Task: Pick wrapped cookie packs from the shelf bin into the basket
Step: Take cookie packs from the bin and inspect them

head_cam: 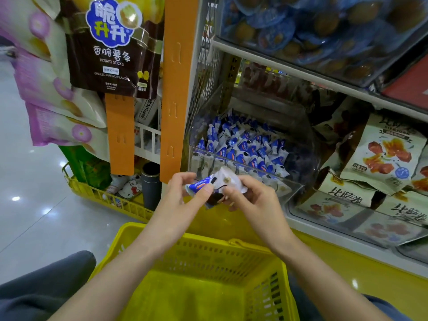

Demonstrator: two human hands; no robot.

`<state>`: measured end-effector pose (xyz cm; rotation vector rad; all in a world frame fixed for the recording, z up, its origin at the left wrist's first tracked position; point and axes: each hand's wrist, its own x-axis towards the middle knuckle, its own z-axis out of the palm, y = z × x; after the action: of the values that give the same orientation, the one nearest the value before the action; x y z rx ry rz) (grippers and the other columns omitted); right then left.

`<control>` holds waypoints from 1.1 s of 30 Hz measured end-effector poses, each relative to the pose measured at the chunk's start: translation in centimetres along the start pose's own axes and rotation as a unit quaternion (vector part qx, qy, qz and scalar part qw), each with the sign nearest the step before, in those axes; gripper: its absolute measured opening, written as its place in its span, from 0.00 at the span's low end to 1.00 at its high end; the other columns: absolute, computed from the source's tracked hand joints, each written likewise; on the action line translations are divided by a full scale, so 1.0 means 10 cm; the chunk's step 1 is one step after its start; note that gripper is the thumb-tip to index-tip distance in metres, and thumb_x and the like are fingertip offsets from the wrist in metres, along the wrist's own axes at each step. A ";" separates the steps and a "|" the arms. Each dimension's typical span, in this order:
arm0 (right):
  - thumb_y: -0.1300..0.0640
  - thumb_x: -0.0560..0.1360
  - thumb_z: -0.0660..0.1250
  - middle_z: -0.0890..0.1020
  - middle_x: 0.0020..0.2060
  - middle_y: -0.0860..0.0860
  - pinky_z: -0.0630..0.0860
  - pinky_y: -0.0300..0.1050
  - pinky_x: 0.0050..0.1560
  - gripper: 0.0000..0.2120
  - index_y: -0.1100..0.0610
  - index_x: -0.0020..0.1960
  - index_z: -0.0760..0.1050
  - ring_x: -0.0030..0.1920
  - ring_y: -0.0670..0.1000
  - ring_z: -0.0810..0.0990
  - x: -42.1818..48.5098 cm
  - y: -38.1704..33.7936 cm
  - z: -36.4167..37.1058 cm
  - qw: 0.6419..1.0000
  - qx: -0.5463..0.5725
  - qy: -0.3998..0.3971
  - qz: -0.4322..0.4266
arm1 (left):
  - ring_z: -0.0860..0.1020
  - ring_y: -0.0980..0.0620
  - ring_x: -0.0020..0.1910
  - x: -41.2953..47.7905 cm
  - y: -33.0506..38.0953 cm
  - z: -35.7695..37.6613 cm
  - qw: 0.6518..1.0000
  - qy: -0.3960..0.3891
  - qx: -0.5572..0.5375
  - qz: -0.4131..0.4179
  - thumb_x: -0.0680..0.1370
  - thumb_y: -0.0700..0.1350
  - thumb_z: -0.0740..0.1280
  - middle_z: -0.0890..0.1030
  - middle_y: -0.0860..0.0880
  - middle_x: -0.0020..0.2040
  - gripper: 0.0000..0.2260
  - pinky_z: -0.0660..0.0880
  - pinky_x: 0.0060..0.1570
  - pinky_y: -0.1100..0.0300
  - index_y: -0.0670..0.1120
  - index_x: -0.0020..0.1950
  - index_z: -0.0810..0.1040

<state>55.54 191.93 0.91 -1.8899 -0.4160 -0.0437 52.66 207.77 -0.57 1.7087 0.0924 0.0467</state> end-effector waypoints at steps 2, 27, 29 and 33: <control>0.59 0.74 0.67 0.81 0.33 0.49 0.78 0.38 0.35 0.02 0.54 0.46 0.77 0.32 0.44 0.80 0.09 -0.05 -0.02 1.000 0.006 -0.008 0.010 | 0.72 0.63 0.57 0.06 0.07 -0.05 0.998 -0.011 0.032 0.045 0.68 0.61 0.64 0.74 0.61 0.56 0.22 0.69 0.53 0.65 0.56 0.59 0.70; 0.53 0.71 0.71 0.82 0.50 0.60 0.76 0.50 0.51 0.16 0.64 0.52 0.79 0.49 0.57 0.80 2.01 0.38 -0.26 0.871 -0.462 -0.068 0.154 | 0.79 0.65 0.40 0.51 0.19 -0.29 0.990 0.064 -0.125 0.010 0.73 0.48 0.69 0.80 0.58 0.45 0.09 0.72 0.37 0.69 0.57 0.47 0.70; 0.54 0.71 0.72 0.82 0.52 0.58 0.75 0.48 0.52 0.15 0.62 0.53 0.79 0.52 0.57 0.79 2.01 0.38 -0.26 0.885 -0.435 -0.062 0.157 | 0.79 0.64 0.41 0.51 0.19 -0.29 0.990 0.064 -0.129 0.005 0.74 0.47 0.69 0.80 0.57 0.45 0.09 0.73 0.39 0.68 0.57 0.47 0.70; 0.57 0.71 0.72 0.81 0.51 0.56 0.72 0.44 0.50 0.15 0.60 0.56 0.78 0.51 0.54 0.79 1.97 0.35 -0.33 0.913 -0.382 -0.008 0.143 | 0.80 0.64 0.41 0.51 0.19 -0.29 0.988 0.062 -0.140 -0.001 0.74 0.47 0.68 0.80 0.56 0.47 0.09 0.73 0.35 0.69 0.58 0.47 0.70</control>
<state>75.66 193.08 3.49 -2.7115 -0.1231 0.0071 57.53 210.86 1.62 1.4249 0.1727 0.1567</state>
